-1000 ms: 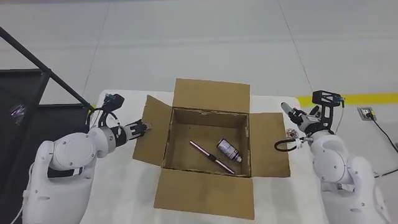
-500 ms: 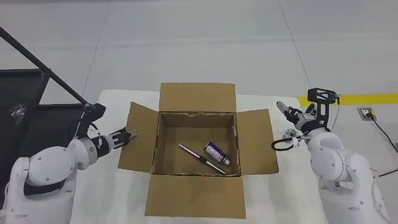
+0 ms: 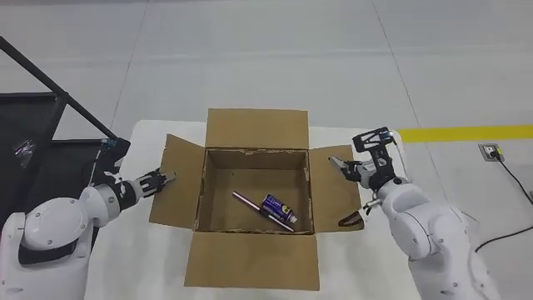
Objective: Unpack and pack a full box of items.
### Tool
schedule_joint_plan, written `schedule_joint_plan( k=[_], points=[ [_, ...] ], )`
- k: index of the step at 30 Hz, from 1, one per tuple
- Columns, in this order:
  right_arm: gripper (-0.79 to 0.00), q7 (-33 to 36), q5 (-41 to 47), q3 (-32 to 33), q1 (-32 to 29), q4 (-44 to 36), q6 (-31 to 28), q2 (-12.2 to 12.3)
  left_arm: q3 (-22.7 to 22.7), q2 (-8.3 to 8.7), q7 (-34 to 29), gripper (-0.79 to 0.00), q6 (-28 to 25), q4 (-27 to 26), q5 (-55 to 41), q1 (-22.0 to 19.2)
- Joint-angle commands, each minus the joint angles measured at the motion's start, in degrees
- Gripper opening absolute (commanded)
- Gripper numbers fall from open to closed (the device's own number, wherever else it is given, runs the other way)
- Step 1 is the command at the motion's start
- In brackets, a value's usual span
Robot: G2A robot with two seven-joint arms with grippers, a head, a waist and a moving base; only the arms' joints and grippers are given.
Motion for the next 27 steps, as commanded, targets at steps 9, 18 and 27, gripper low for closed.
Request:
schedule_joint_plan(
  k=[9, 18, 27],
  points=[
    [0.000, 11.8, -11.4, -16.9, 7.7, 2.5, 2.8, -2.1, -1.1, 0.82, 0.9, 0.000, -1.3, 1.4, -4.1, -0.1],
    [0.000, 16.3, -11.6, -32.9, 21.0, 14.7, 5.9, -7.5, -7.0, 1.38, 5.7, 0.000, -3.0, -4.7, -10.5, 5.3],
    [0.000, 20.9, -9.3, -41.4, 28.0, 27.3, 2.8, -12.2, -14.5, 1.28, 13.1, 0.000, -6.5, -11.2, -20.8, 13.3]
  ],
)
